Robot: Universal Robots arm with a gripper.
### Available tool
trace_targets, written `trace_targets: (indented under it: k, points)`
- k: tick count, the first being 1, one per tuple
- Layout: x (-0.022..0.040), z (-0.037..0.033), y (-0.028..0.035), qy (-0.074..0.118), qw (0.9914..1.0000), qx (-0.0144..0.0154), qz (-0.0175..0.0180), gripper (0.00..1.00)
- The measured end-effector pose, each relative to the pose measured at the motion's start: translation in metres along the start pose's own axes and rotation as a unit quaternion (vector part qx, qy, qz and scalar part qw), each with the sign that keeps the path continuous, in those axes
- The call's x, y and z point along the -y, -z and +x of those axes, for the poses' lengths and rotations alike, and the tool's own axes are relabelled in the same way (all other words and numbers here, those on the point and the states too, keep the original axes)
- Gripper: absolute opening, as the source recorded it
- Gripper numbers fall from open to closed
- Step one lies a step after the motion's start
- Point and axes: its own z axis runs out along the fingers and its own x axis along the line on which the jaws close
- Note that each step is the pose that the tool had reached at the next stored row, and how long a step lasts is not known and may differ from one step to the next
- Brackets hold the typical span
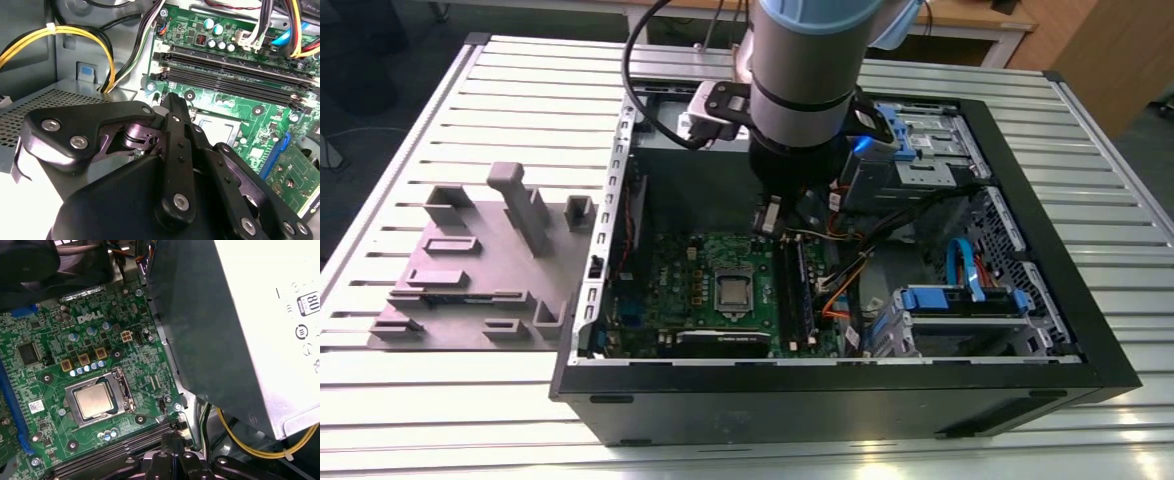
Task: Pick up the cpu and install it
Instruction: 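Install the first cpu locking lever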
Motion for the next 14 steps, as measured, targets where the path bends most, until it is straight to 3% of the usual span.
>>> trace_targets:
  k: [11, 14]
  points:
    - [0.0055, -0.0020, -0.0017, -0.020, 0.99980, -0.0010, 0.0032, 0.10]
    - [0.0056, -0.0020, -0.0025, -0.032, 0.99949, 0.0000, 0.0046, 0.10]
